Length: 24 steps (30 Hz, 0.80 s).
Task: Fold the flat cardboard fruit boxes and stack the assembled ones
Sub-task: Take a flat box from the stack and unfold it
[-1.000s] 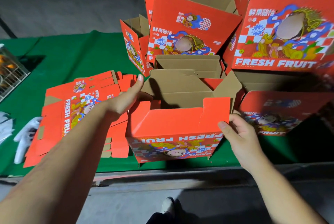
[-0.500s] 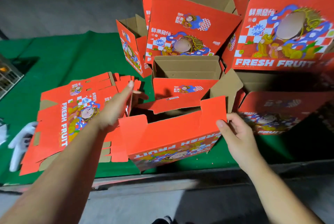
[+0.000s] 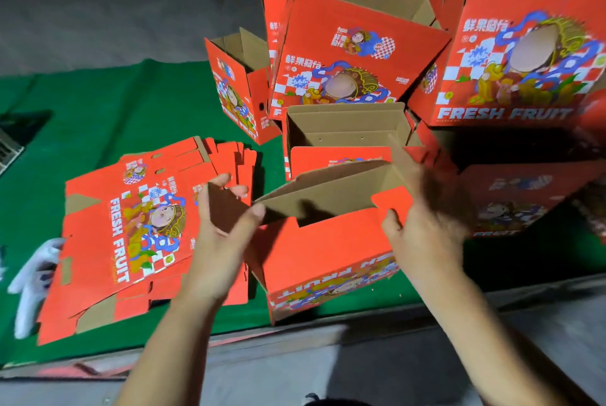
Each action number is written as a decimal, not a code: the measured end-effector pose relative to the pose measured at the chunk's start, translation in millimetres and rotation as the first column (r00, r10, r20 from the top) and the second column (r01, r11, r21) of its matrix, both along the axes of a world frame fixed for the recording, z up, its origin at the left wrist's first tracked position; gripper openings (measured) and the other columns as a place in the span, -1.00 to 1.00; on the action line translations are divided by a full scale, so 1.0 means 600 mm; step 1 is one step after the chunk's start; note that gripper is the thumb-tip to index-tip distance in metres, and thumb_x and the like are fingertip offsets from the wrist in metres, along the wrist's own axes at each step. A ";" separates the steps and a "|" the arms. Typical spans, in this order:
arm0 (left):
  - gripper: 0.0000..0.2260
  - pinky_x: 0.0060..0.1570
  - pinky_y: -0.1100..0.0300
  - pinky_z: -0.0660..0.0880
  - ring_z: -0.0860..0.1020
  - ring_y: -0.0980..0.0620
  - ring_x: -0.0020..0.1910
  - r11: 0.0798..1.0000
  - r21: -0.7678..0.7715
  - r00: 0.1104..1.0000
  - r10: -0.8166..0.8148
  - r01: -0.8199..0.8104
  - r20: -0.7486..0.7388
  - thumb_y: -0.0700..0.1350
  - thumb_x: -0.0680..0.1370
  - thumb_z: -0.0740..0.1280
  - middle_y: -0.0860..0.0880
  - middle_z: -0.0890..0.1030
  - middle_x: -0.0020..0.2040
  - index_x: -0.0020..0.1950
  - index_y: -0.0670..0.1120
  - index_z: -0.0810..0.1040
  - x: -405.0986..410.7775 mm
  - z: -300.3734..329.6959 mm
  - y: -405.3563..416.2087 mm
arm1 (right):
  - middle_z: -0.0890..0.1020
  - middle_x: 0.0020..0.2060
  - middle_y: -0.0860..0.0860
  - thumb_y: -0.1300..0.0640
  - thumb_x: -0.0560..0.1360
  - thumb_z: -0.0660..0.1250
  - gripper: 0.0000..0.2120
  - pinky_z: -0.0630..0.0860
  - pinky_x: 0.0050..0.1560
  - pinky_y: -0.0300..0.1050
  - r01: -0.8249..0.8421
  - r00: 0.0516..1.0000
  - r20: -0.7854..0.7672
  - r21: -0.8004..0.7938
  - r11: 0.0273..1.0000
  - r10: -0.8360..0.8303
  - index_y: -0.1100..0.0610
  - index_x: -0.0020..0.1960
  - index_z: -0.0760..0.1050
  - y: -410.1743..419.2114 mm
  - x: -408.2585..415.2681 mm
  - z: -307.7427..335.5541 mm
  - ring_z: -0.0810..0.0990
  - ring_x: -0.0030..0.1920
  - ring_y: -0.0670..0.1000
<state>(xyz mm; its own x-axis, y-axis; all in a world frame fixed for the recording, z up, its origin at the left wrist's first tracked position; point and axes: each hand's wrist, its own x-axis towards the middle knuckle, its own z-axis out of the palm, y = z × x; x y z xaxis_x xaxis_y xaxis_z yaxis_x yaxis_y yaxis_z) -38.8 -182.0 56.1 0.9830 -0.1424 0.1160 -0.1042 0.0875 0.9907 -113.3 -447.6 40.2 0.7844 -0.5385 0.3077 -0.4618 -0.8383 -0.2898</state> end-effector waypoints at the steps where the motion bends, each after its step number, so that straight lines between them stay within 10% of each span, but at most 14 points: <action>1: -0.40 0.31 0.20 0.45 0.54 0.11 0.24 0.998 0.063 1.000 -0.010 0.008 0.028 0.12 0.39 0.46 0.16 0.59 0.21 0.41 0.16 0.39 -0.012 -0.006 -0.011 | 0.60 0.02 0.14 0.06 0.48 0.38 -0.52 0.48 0.02 0.11 -0.158 0.983 0.091 -0.046 0.986 0.161 0.02 0.37 0.40 0.014 0.004 0.007 0.62 0.06 0.28; 4: -0.28 0.43 0.40 0.05 0.25 0.11 0.39 0.878 0.474 0.980 -0.027 -0.070 0.195 0.29 0.43 0.31 0.30 0.36 0.37 0.56 0.20 0.21 -0.026 -0.019 -0.027 | 0.53 0.29 -0.01 0.11 0.52 0.36 -0.60 0.45 0.18 0.07 -0.515 0.857 0.046 0.008 0.857 0.514 -0.07 0.35 0.53 0.042 0.031 0.017 0.59 0.22 0.18; 7: -0.32 0.49 0.18 0.00 0.13 0.00 0.55 0.729 0.675 0.941 -0.139 -0.113 0.308 0.37 0.52 0.19 0.07 0.20 0.58 0.58 0.12 0.21 -0.038 -0.029 -0.033 | -0.09 0.65 -0.03 -0.22 0.55 0.34 -0.27 0.50 0.18 0.05 -0.403 0.881 -0.176 0.206 0.892 0.438 -0.23 0.60 0.07 0.047 0.058 0.013 0.56 0.32 0.20; 11: -0.51 0.54 -0.09 0.05 0.04 -0.07 0.62 0.617 0.775 0.948 -0.146 -0.137 0.284 0.35 0.60 0.09 -0.01 -0.03 0.68 0.46 0.19 0.40 -0.041 -0.036 -0.039 | -0.53 0.54 -0.11 -0.30 0.48 0.36 -0.07 0.41 0.13 0.08 -0.381 0.855 -0.280 0.230 0.896 0.436 -0.38 0.56 -0.26 0.041 0.066 0.000 0.48 0.39 0.28; 14: -0.52 0.55 -0.14 0.05 0.07 -0.19 0.58 0.412 0.888 0.950 -0.136 -0.203 0.280 0.36 0.63 0.08 -0.03 -0.04 0.68 0.47 0.23 0.45 -0.019 -0.035 -0.048 | -0.35 0.62 -0.02 -0.24 0.48 0.36 -0.07 0.27 0.47 0.22 -0.384 0.912 -0.124 0.074 0.920 0.391 -0.28 0.63 -0.18 0.040 0.060 0.005 0.10 0.57 0.26; 18: -0.51 0.39 -0.12 0.18 0.22 -0.22 0.39 0.310 0.928 0.972 -0.041 -0.208 0.231 0.40 0.58 0.07 -0.03 0.22 0.46 0.38 0.20 0.46 0.015 -0.030 -0.061 | 0.23 0.56 0.24 0.01 0.40 0.50 -0.09 0.19 0.58 0.10 -0.098 0.886 0.444 -0.106 0.990 0.135 0.17 0.62 0.16 0.053 0.047 0.007 0.19 0.53 0.26; 24: -0.43 0.28 -0.10 0.24 0.34 -0.23 0.29 0.196 0.946 0.966 0.031 -0.258 0.257 0.41 0.59 -0.02 -0.12 0.30 0.39 0.36 0.03 0.37 0.035 -0.030 -0.071 | 0.56 0.34 0.21 0.08 0.51 0.35 -0.44 0.44 0.32 0.23 -0.262 0.907 0.356 0.061 0.963 0.224 0.28 0.46 0.42 0.032 0.047 -0.015 0.52 0.33 0.28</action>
